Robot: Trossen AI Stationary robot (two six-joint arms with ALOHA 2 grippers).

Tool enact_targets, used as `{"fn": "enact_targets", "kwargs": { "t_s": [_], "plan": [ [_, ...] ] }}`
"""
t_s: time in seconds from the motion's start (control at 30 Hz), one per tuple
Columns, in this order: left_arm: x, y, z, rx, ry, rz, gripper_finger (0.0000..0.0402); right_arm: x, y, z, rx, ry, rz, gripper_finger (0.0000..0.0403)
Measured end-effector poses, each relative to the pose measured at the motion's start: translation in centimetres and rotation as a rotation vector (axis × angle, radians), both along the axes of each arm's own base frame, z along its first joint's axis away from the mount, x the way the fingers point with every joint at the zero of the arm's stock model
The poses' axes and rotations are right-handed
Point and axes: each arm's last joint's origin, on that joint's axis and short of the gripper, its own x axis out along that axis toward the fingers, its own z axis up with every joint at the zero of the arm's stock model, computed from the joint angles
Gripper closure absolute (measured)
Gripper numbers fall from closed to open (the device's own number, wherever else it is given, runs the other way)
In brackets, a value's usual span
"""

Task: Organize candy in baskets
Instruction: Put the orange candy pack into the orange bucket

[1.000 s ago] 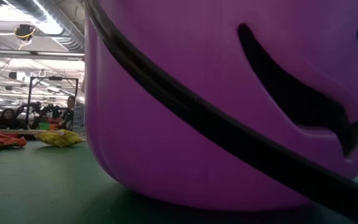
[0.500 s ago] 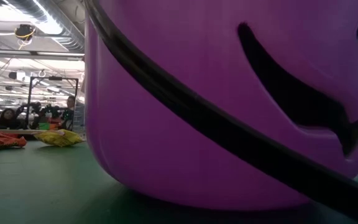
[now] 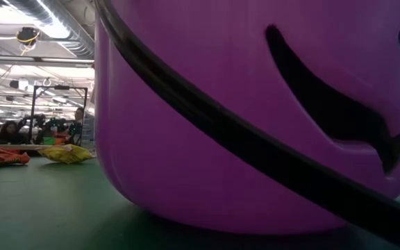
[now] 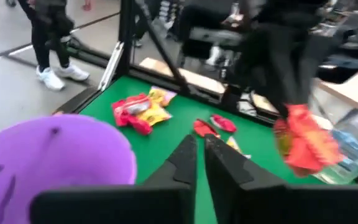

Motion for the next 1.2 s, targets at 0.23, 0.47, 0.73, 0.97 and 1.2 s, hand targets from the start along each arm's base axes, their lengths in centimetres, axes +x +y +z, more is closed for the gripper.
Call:
{"fn": "enact_targets", "kwargs": {
  "t_s": [0.23,0.47,0.73,0.97,1.2],
  "plan": [
    [0.0,0.0,0.0,-0.021,-0.003,0.007,0.0401,1.4,-0.1,-1.6,-0.101,0.030,-0.165,0.0219],
    [-0.2,0.0,-0.4,-0.038,0.030,0.017,0.0401,1.7,-0.3,-0.5,-0.142,-0.098,-0.239,0.0118],
    [-0.2,0.0,-0.4,-0.061,0.028,0.023,0.0401,2.4,-0.3,-1.4,-0.192,-0.079,-0.311,0.0120],
    [-0.2,0.0,-0.5,-0.067,0.032,0.007,0.0401,4.0,0.1,-3.1,-0.201,-0.070,-0.321,0.0171],
    [-0.2,-0.5,-0.5,-0.069,0.033,-0.013,0.0402,4.3,0.1,-3.4,-0.228,-0.079,-0.351,0.0225]
  ]
}}
